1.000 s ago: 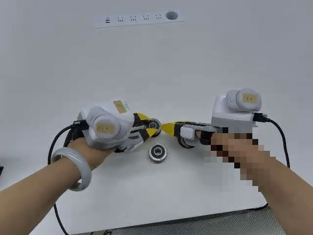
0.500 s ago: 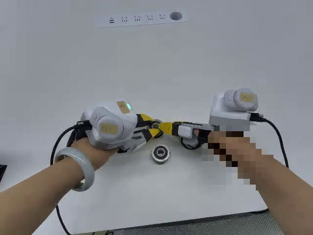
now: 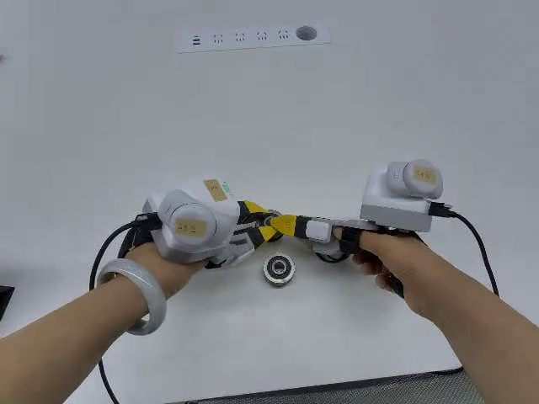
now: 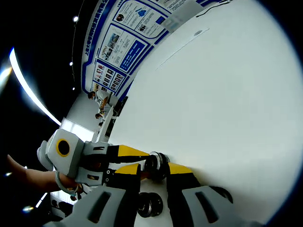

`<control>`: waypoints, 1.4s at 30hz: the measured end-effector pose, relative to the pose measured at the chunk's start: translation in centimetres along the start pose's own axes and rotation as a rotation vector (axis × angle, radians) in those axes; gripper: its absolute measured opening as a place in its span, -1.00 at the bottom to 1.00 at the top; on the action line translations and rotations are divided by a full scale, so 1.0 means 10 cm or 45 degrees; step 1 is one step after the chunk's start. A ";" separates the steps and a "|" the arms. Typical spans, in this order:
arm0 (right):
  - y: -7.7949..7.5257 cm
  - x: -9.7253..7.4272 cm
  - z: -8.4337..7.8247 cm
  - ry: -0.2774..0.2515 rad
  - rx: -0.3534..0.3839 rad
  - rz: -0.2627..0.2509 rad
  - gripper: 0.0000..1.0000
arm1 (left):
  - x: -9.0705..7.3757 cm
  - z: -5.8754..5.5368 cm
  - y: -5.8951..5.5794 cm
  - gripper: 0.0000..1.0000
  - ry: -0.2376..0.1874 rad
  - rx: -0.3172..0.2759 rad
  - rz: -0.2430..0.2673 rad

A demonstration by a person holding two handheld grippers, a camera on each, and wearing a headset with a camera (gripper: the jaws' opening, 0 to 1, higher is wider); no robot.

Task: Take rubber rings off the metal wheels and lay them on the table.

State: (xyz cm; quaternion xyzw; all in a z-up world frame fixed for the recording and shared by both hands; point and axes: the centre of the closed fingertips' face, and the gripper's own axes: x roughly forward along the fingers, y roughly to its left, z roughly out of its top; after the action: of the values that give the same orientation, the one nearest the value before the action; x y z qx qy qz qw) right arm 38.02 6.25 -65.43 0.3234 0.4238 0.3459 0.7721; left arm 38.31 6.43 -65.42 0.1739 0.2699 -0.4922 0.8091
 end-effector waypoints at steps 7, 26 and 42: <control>0.01 -0.03 0.01 0.001 0.032 0.015 -0.54 | 0.00 0.00 0.00 -0.73 -0.006 -0.001 0.002; -0.02 -0.07 0.02 0.008 -0.006 -0.007 -0.79 | -0.01 0.01 0.00 -0.73 -0.004 0.003 0.000; -0.05 -0.07 0.02 0.010 -0.053 -0.038 -0.95 | -0.01 0.01 0.00 -0.73 -0.004 0.001 -0.004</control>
State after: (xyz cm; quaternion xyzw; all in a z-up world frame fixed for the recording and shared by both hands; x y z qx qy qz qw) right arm 38.03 5.35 -65.44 0.2994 0.4244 0.3442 0.7822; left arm 38.31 6.50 -65.28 0.1732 0.2685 -0.4938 0.8088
